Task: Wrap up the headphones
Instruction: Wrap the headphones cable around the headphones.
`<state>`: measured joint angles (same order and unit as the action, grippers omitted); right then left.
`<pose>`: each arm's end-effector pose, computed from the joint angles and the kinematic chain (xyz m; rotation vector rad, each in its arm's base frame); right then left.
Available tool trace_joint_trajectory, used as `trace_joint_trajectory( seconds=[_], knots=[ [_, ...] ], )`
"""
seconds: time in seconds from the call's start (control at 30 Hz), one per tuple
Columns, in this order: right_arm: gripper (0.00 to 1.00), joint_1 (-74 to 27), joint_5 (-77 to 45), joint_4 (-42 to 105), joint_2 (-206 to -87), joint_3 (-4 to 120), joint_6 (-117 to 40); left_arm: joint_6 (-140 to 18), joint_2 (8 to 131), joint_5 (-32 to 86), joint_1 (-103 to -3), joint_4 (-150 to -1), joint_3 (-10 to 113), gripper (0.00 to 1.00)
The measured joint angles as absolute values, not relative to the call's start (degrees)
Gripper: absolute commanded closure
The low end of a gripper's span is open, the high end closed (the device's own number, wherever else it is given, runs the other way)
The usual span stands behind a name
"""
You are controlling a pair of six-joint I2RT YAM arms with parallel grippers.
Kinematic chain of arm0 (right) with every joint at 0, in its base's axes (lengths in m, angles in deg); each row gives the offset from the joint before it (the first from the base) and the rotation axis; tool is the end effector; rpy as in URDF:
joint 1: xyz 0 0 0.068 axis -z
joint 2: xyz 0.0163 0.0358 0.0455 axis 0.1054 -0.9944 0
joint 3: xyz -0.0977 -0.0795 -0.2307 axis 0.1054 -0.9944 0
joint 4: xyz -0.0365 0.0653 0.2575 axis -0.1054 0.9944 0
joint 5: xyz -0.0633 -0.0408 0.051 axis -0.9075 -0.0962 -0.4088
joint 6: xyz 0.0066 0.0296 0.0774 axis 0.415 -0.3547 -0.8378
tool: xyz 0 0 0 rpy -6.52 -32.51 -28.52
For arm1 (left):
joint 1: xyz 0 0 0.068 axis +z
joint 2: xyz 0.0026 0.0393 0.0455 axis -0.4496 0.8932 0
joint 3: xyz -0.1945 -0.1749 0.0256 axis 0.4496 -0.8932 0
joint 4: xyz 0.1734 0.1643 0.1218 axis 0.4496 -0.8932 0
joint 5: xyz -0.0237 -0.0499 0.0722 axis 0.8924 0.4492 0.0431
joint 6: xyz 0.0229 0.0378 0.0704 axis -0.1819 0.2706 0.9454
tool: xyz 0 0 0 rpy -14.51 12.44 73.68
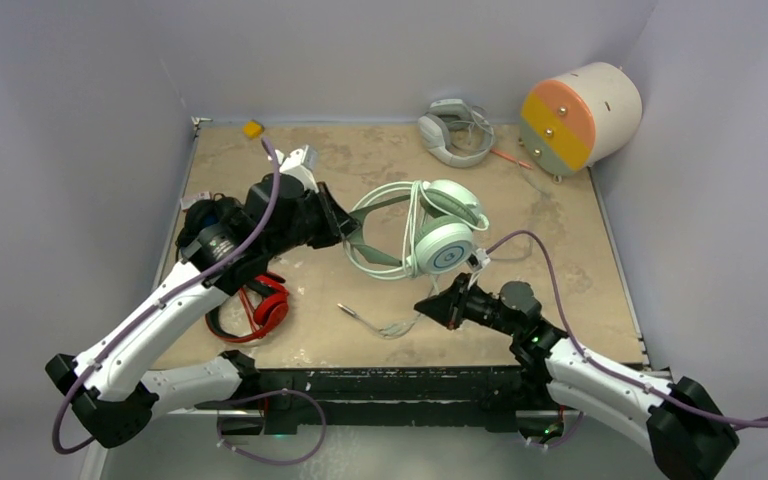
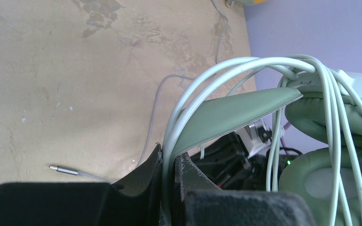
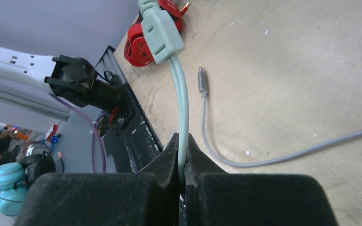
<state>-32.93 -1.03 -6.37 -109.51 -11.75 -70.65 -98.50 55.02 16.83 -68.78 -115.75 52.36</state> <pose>0.1493 0.1563 0.1797 -0.3328 1.7291 1.3406 0.1965 -0.1738 0.3819 -0.1652 2.1577 -0.9437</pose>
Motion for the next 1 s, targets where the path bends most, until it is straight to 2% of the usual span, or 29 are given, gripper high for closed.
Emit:
trace_joint_trajectory(
  seconds=[0.37,0.57,0.77,1.0],
  knots=[
    [1.00,-44.56,-7.35,1.12,-110.84,-6.46,-73.43,-103.88,57.73,0.83,-67.08,-112.17,44.76,1.00],
    [0.99,-46.53,-9.42,5.49,-111.32,-0.21,-73.39,-102.39,59.74,-8.74,-67.06,-109.83,39.53,1.00],
    [1.00,-46.59,-10.19,8.53,-119.15,7.13,-74.30,-99.83,63.65,-10.08,-67.12,-102.20,32.93,1.00],
    [0.96,-46.75,-11.87,6.52,-129.75,8.36,-80.14,-100.38,67.56,-9.90,-68.06,-95.31,25.61,1.00]
  ],
)
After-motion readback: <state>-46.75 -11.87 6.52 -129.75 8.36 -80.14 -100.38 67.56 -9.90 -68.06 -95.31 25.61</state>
